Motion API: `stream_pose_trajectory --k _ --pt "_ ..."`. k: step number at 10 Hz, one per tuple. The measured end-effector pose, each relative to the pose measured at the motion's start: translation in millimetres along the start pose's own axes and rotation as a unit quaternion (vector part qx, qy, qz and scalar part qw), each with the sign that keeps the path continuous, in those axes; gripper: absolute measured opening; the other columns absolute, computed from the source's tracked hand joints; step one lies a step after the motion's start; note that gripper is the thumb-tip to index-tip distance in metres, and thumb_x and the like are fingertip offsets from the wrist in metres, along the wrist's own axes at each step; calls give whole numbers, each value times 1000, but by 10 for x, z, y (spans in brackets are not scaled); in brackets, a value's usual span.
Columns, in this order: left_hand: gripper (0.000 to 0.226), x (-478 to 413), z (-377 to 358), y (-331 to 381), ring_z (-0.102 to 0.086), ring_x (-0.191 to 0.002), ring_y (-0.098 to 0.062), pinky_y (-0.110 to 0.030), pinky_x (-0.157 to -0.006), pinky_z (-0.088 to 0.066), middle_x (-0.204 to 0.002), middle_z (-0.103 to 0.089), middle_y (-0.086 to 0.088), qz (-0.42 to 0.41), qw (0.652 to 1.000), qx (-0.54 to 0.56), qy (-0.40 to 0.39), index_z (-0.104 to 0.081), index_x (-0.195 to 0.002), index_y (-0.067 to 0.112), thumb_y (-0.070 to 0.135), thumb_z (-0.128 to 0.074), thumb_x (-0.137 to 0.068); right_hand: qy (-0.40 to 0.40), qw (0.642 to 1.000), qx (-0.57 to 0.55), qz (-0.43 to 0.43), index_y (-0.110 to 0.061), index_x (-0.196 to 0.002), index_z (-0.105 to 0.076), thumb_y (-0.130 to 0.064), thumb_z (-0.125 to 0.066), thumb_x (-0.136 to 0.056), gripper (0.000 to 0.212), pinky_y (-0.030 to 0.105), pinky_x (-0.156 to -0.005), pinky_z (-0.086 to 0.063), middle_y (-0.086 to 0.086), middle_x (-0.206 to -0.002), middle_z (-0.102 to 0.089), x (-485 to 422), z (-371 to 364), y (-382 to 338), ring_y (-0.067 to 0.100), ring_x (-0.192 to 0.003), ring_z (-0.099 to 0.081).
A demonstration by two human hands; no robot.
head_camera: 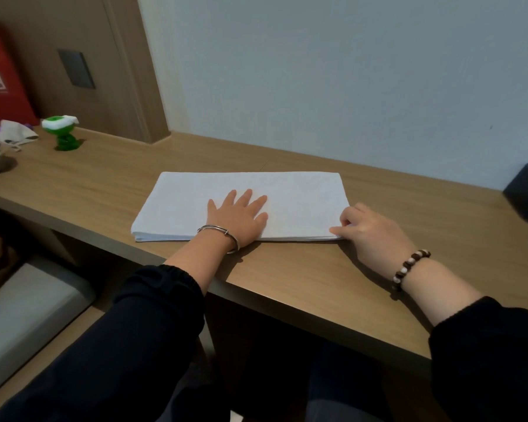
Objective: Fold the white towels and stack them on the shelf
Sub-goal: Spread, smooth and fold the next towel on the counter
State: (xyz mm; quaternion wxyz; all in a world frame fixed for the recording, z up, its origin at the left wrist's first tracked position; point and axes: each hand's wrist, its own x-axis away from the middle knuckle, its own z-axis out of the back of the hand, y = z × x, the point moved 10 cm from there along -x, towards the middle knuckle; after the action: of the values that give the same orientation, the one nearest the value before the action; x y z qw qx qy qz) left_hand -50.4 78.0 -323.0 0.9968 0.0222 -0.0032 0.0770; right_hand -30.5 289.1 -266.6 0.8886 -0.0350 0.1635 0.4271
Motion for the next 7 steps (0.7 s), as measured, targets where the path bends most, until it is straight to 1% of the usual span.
stream_pose_trajectory --k 1,2,3,4,5,6,7 --pt "52 -15 -13 -11 1 -147 -22 -60 -111 -3 -159 1 11 2 1000 1 1 -4 -147 46 51 -11 -96 -4 999 10 -39 -12 -103 -72 3 -58 -86 26 36 -65 -50 5 -94 -63 19 9 72 23 -88 -55" --pt "52 -19 -24 -19 1 -147 -22 -60 -111 -3 -159 1 11 7 1000 3 4 -4 -147 46 51 -11 -96 30 997 21 -60 -4 -75 -70 11 -66 -75 15 40 -53 -49 9 -75 -62 11 65 89 27 -72 -56" --pt "52 -31 -28 -29 2 -147 -22 -60 -111 -3 -159 1 11 10 1000 5 4 -4 -147 47 51 -11 -95 71 994 -16 -80 -1 -65 -63 14 -68 -71 17 41 -51 -46 12 -69 -59 2 127 140 30 -66 -55" --pt "52 -26 -20 -25 1 -147 -22 -60 -111 -3 -159 1 11 8 1000 4 5 -4 -147 46 51 -11 -96 94 987 -90 -96 0 -76 -69 6 -66 -81 9 35 -65 -44 11 -81 -63 -20 143 255 28 -79 -56" --pt "52 -18 -17 -22 1 -146 -22 -60 -111 -3 -159 1 11 8 1000 4 7 -4 -147 46 51 -11 -96 88 987 -101 -92 -1 -85 -70 7 -65 -81 10 29 -70 -39 10 -89 -62 -55 111 256 25 -86 -55" --pt "52 -23 -17 -23 2 -147 -22 -60 -111 -3 -159 1 10 9 1000 2 6 -4 -147 46 51 -11 -96 93 991 -75 -61 2 -76 -68 17 -68 -71 16 36 -60 -46 13 -81 -62 -90 145 173 31 -77 -57" --pt "52 -29 -31 -36 2 -147 -22 -60 -111 -3 -159 1 10 15 1000 5 5 -3 -147 46 52 -11 -95 73 995 -32 -53 -1 -72 -65 16 -67 -70 17 42 -57 -47 12 -79 -60 -74 120 151 30 -73 -54"
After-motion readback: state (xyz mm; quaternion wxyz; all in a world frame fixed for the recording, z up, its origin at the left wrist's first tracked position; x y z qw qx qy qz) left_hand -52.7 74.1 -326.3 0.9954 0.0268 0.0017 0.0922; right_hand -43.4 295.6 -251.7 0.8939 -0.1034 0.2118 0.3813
